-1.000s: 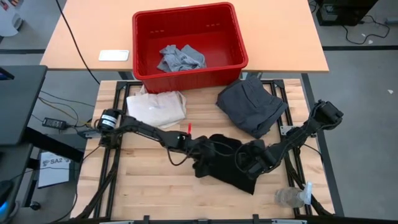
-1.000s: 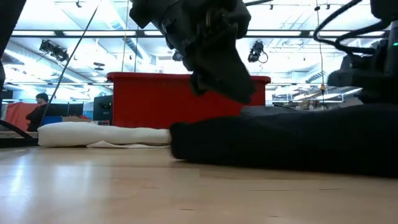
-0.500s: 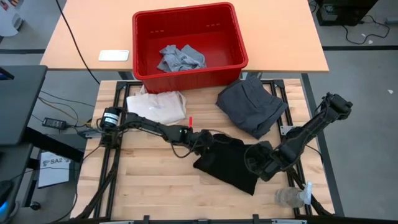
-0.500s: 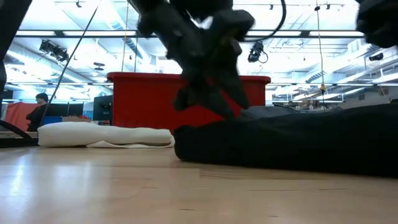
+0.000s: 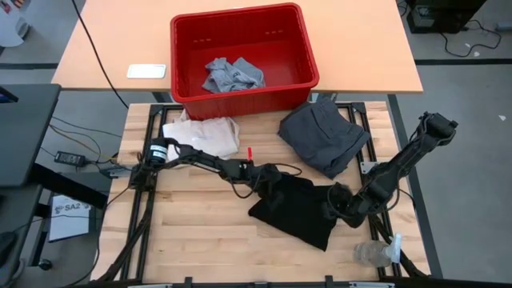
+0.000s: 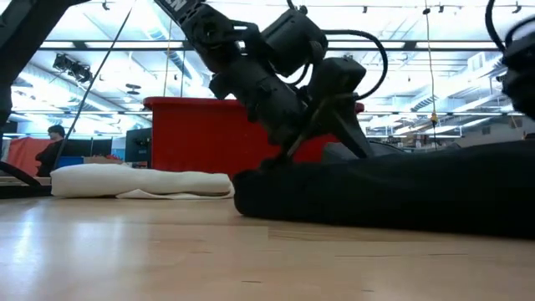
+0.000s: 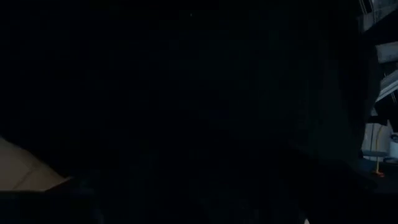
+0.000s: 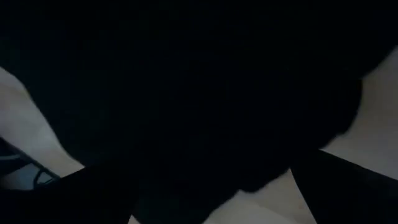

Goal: Fold laundry
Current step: Stack the black shirt on top of the gray folded short

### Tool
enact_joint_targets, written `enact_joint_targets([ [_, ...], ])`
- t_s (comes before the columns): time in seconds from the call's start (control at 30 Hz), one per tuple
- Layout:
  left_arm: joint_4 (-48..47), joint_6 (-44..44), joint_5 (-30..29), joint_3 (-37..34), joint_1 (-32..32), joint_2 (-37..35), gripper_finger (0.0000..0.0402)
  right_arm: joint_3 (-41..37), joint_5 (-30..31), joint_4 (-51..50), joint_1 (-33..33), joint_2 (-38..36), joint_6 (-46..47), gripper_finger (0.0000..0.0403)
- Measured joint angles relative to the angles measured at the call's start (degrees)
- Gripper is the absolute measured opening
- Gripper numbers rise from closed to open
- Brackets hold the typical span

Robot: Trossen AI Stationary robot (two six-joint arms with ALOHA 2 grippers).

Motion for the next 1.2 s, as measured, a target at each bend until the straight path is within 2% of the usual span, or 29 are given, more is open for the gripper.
enact_joint_targets([
  [0.17,2.3,-0.5,0.7,0.2,-0.1,1.6,0.0355,-4.8,-0.1,7.0,-0.7,1.8,0.1,0.0376],
  [0.27,4.6,0.5,-0.5,0.1,-0.8,2.5,0.0337,-5.9,0.0,9.6,-1.4,3.2,-0.3,0.0356],
  [0.43,6.9,-0.3,-1.1,0.1,-1.7,3.7,0.0261,-6.1,-1.1,11.6,-2.5,4.8,-1.4,0.0276],
  [0.53,5.9,-1.5,0.9,0.1,-1.8,3.6,0.0219,-6.3,-0.9,12.4,-2.3,3.9,-2.5,0.0232],
  [0.67,6.6,-2.0,1.4,-0.1,-1.8,3.4,0.0192,-6.5,2.4,10.3,-2.4,2.5,-3.9,0.0218],
  [0.87,9.2,-0.8,1.2,0.0,-1.9,6.3,0.0133,-6.7,-1.3,10.8,-5.5,4.8,-8.0,0.0193],
  [0.97,10.0,3.0,0.2,0.0,-2.6,7.3,0.0083,-6.9,-1.3,12.8,-7.3,5.7,-11.0,0.0154],
  [1.07,10.9,5.0,-0.2,0.0,-2.8,7.4,0.0034,-7.1,-0.7,15.3,-8.8,6.5,-14.3,0.0093],
  [1.13,12.1,5.4,-0.2,-0.1,-2.6,7.5,0.0031,-7.1,0.4,17.1,-9.5,7.0,-16.2,0.0045],
  [1.2,13.9,5.3,0.2,-0.2,-2.2,7.2,0.0031,-7.1,1.1,18.5,-10.0,7.1,-18.4,0.0026],
])
